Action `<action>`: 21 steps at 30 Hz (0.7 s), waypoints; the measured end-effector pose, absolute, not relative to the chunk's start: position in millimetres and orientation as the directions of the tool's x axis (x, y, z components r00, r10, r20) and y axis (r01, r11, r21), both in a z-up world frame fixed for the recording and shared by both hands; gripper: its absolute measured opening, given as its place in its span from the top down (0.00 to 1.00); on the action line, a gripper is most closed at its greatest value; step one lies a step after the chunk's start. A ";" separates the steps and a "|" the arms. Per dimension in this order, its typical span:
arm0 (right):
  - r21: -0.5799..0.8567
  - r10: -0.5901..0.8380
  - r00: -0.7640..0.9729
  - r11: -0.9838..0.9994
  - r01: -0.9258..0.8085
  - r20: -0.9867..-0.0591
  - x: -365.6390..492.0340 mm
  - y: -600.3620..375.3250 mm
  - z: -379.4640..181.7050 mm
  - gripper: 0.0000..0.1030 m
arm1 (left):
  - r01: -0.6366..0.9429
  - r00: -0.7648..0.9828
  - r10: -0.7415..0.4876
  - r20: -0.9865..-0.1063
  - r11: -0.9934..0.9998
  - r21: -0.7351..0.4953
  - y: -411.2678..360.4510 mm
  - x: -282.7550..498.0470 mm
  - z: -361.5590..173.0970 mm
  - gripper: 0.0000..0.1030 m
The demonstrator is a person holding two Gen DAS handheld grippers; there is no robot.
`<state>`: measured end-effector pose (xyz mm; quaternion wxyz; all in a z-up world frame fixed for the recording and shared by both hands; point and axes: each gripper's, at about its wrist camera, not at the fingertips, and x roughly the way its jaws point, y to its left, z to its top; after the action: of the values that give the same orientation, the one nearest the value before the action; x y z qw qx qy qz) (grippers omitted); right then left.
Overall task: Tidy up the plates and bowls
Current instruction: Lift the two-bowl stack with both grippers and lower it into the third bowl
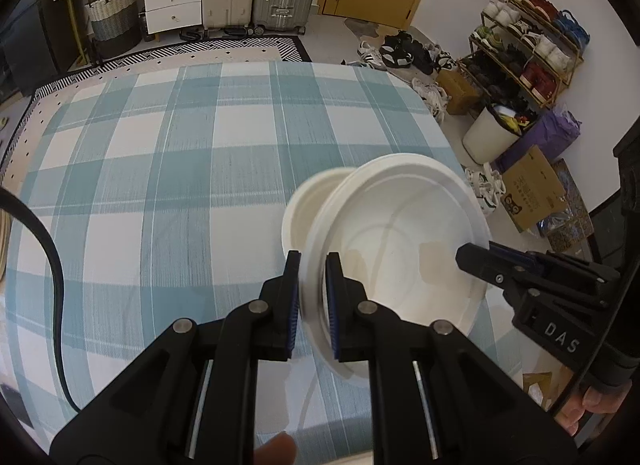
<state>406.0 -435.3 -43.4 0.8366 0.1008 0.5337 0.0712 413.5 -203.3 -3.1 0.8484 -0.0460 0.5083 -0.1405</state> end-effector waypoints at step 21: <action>0.193 0.185 0.318 0.981 -0.007 -0.930 457.8 -435.7 -78.4 0.86 | 0.170 0.361 -0.307 -0.881 0.950 -0.262 -209.9 471.8 -58.0 0.91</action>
<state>457.8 -435.7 -78.4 0.8082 0.0768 0.5808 0.0592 471.8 -209.9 -58.0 0.8224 -0.0627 0.5465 -0.1450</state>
